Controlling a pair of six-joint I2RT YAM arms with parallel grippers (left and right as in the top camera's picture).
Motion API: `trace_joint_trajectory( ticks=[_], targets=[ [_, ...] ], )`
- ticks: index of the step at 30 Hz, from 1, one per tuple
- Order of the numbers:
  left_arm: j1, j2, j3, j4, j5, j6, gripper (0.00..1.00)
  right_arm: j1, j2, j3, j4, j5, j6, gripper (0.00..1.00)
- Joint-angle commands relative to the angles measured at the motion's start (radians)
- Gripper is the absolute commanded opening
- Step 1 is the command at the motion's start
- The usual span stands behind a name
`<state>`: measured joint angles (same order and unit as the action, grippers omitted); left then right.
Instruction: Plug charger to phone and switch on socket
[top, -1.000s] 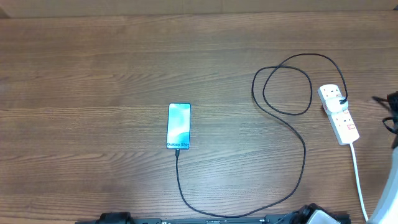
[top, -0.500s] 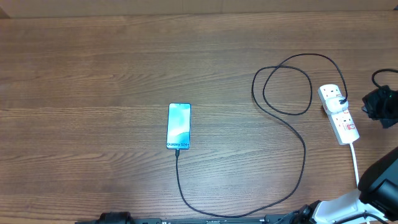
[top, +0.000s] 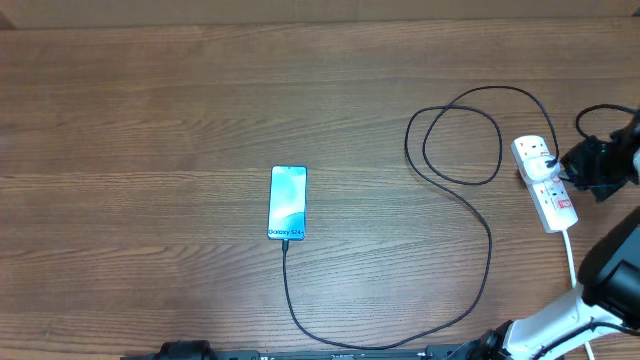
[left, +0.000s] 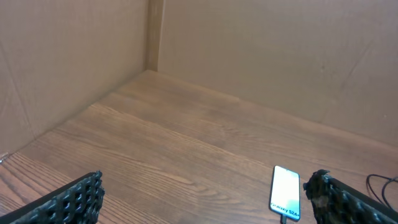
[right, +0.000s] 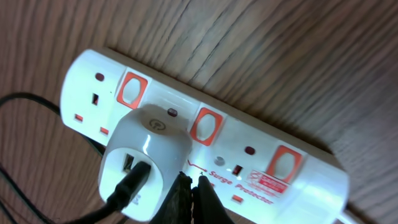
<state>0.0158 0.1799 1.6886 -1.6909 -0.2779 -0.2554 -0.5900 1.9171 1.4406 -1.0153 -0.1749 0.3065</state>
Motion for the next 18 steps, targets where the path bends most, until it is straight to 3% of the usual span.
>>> trace_joint_trajectory(
  ticks=[1, 18],
  targets=[
    [0.01, -0.012, -0.003, 0.002, -0.01, 0.008, 1.0, 0.013, 0.045, 0.027, -0.001, 0.017, 0.0, 0.04],
    [0.01, -0.012, -0.003, 0.002, -0.01, 0.008, 1.0, 0.011, 0.086, 0.027, 0.049, 0.016, 0.003, 0.04]
  ],
)
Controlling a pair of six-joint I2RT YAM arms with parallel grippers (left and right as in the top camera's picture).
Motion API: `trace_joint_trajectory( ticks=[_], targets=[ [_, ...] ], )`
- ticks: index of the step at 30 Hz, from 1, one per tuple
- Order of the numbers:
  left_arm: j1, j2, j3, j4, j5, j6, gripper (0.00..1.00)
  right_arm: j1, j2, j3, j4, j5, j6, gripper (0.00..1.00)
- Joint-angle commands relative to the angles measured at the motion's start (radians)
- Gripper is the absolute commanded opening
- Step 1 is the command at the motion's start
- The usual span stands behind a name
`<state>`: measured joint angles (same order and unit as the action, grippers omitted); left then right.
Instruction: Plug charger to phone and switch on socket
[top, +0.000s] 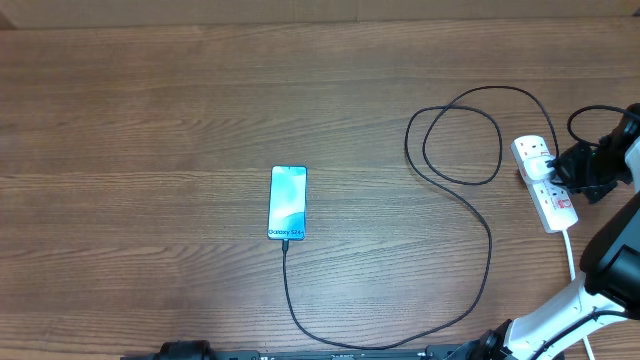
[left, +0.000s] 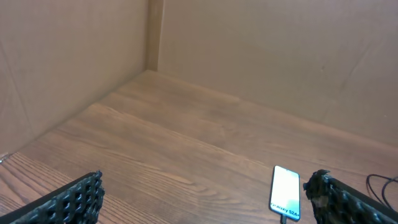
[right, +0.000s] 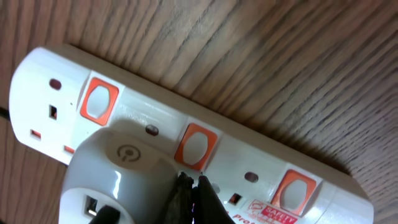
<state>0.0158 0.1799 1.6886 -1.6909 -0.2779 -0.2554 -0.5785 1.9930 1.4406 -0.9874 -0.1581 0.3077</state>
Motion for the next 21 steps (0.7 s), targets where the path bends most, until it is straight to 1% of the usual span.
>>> trace_joint_trajectory(
  ticks=[1, 13, 16, 21],
  targets=[
    [0.01, -0.012, -0.003, 0.002, -0.01, 0.008, 1.0, 0.0, 0.011, 0.027, 0.026, 0.0, 0.002, 0.04],
    [0.01, -0.012, -0.003, 0.002, -0.01, 0.008, 1.0, 0.002, 0.047, 0.025, 0.029, -0.002, 0.002, 0.04],
    [0.01, -0.012, -0.003, 0.002, -0.01, 0.008, 1.0, 0.002, 0.073, 0.025, 0.013, -0.051, -0.002, 0.04],
    [0.01, -0.012, -0.003, 0.002, -0.01, 0.008, 1.0, 0.005, 0.079, 0.026, 0.005, -0.053, -0.01, 0.04]
  ],
)
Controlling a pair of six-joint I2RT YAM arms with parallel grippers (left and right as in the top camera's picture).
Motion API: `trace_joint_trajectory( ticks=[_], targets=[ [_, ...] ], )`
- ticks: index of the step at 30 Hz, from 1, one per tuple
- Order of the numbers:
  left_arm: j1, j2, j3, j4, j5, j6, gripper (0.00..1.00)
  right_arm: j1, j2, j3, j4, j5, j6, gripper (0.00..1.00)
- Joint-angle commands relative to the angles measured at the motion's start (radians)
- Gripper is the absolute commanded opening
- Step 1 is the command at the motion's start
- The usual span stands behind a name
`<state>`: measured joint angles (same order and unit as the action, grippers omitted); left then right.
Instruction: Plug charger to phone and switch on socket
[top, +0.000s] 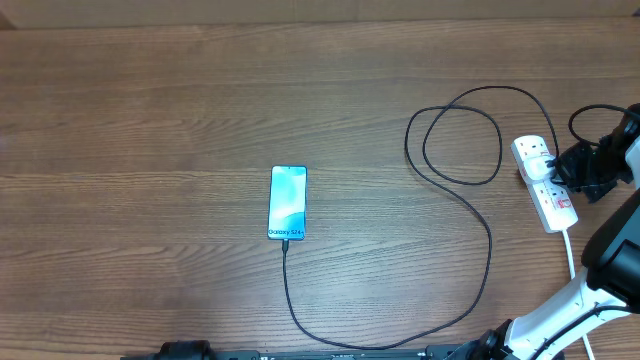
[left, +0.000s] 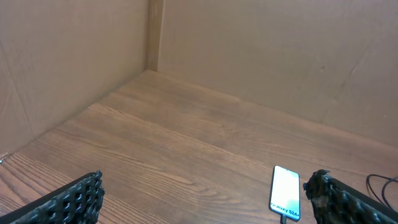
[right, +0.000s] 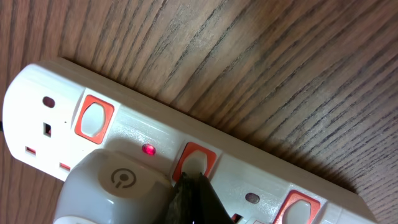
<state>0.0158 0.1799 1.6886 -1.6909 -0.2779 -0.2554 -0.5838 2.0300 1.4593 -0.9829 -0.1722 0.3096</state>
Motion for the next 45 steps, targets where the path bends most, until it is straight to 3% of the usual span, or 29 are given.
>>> trace_joint_trajectory(
  ticks=[1, 7, 15, 17, 21, 24, 26, 32, 36, 45],
  targets=[
    [0.01, -0.012, -0.003, 0.002, -0.01, 0.008, 1.0, 0.011, 0.041, 0.011, -0.012, -0.039, -0.012, 0.04],
    [0.037, -0.037, -0.006, 0.002, -0.01, 0.008, 1.0, 0.011, -0.032, 0.07, -0.119, -0.043, -0.027, 0.04],
    [0.056, -0.17, 0.032, 0.006, -0.01, 0.008, 1.0, 0.008, -0.406, 0.15, -0.108, -0.189, -0.008, 0.04],
    [0.062, -0.168, 0.049, 0.008, -0.01, 0.008, 1.0, 0.005, -0.513, 0.183, -0.04, -0.284, 0.051, 0.04],
    [0.052, -0.174, 0.048, 0.002, -0.01, 0.008, 1.0, 0.005, -0.743, 0.255, 0.299, -0.376, 0.22, 0.04],
    [0.042, -0.174, 0.048, 0.002, -0.01, 0.008, 1.0, 0.005, -0.848, 0.292, 0.504, -0.376, 0.241, 0.04],
    [0.042, -0.174, 0.048, 0.002, -0.01, 0.008, 1.0, 0.006, -0.887, 0.325, 0.537, -0.377, 0.241, 0.04],
    [0.043, -0.174, 0.048, 0.002, -0.01, 0.008, 1.0, 0.064, -0.953, 0.373, 0.406, -0.355, 0.126, 0.04],
    [0.047, -0.174, 0.048, 0.002, -0.01, 0.008, 1.0, 0.158, -1.004, 0.368, 0.304, -0.189, 0.069, 0.06],
    [0.047, -0.174, 0.048, 0.008, -0.025, 0.007, 1.0, 0.242, -1.181, 0.297, 0.285, -0.116, 0.021, 0.07]
  ],
)
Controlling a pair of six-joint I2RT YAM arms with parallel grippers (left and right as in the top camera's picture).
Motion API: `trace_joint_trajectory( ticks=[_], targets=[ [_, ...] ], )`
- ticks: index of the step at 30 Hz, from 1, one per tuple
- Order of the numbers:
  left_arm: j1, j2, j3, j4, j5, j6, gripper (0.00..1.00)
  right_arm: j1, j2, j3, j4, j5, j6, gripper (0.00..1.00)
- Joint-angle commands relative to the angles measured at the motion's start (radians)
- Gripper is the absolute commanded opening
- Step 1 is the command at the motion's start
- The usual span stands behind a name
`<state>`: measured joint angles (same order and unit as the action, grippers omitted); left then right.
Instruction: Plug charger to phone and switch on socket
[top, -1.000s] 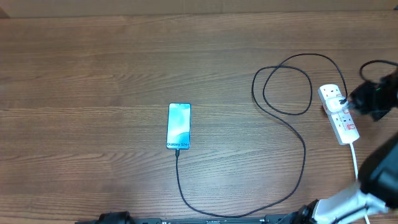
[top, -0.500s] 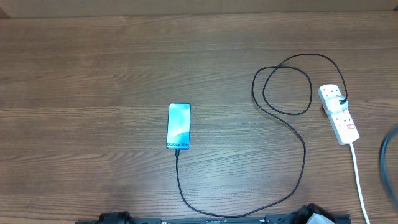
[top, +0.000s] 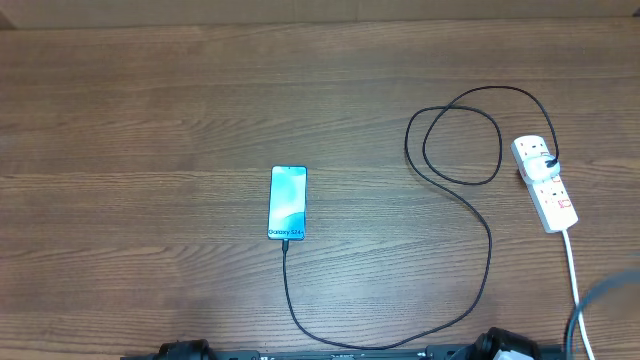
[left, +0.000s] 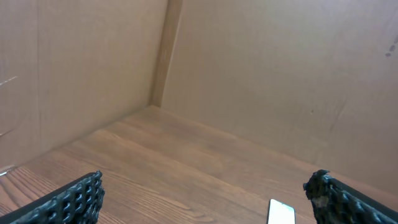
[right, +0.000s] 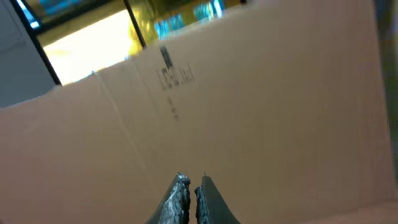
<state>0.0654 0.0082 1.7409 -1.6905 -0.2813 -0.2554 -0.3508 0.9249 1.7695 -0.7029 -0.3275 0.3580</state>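
The phone (top: 287, 203) lies screen up and lit at the table's middle, and a black cable (top: 489, 240) is plugged into its near end. The cable loops right to a white charger (top: 541, 167) seated in the white power strip (top: 552, 205). My right gripper (right: 191, 185) is shut on nothing, far from the strip, and faces a cardboard wall. My left gripper (left: 205, 190) is open and empty, raised off the table. Only the phone's top edge (left: 281, 213) shows between its fingers.
Cardboard walls (left: 267, 81) enclose the wooden table (top: 150, 120) at the back and left. The strip's white lead (top: 573, 265) runs toward the front right edge. A blurred grey part of the right arm (top: 600, 300) shows at the bottom right corner.
My right gripper was pressed on the strip's middle switch; now it is off the table area and points at the wall. The left wrist view has tilted upward, so the phone sits lower in it.
My shut right fingertips were beside the charger on the strip, with no lamp lit. Then they were at the middle orange switch. Then a red lamp glowed beside that switch. Now the right arm is gone from the strip. The phone stayed plugged in throughout.
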Motion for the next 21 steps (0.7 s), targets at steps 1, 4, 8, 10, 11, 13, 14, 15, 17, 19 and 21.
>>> trace_joint_trajectory(
  ticks=[1, 4, 8, 10, 11, 13, 14, 15, 17, 19, 21],
  targets=[
    [-0.002, -0.003, -0.006, 0.038, -0.035, -0.011, 1.0, 0.009, -0.087, -0.018, 0.005, 0.039, -0.028, 0.08],
    [-0.005, -0.003, -0.034, 0.087, -0.033, -0.099, 1.0, 0.01, -0.128, -0.044, 0.017, 0.039, -0.053, 0.08],
    [-0.005, -0.003, -0.122, 0.103, -0.02, -0.112, 0.99, 0.054, -0.16, -0.061, 0.028, 0.039, -0.053, 0.09],
    [-0.005, -0.003, -0.185, 0.18, 0.023, -0.111, 1.0, 0.069, -0.169, -0.061, 0.03, 0.039, -0.053, 0.09],
    [-0.005, -0.003, -0.22, 0.233, 0.05, -0.106, 1.0, 0.072, -0.173, -0.061, 0.031, 0.039, -0.053, 0.09],
    [-0.005, -0.003, -0.3, 0.356, 0.11, -0.067, 0.99, 0.08, -0.182, -0.061, 0.031, 0.041, -0.053, 0.1],
    [-0.005, -0.003, -0.349, 0.422, 0.137, -0.038, 1.0, 0.087, -0.187, -0.062, 0.031, 0.044, -0.053, 0.11],
    [-0.005, -0.003, -0.388, 0.467, 0.156, -0.016, 1.0, 0.095, -0.192, -0.062, 0.03, 0.047, -0.053, 0.11],
    [-0.005, -0.003, -0.489, 0.571, 0.204, 0.023, 0.99, 0.106, -0.2, -0.062, 0.031, 0.047, -0.053, 0.11],
    [-0.005, -0.003, -0.604, 0.676, 0.259, 0.031, 1.0, 0.112, -0.205, -0.062, 0.031, 0.047, -0.053, 0.11],
    [-0.005, -0.003, -0.721, 0.782, 0.318, 0.031, 1.0, 0.116, -0.211, -0.062, 0.031, 0.047, -0.053, 0.11]
  ],
)
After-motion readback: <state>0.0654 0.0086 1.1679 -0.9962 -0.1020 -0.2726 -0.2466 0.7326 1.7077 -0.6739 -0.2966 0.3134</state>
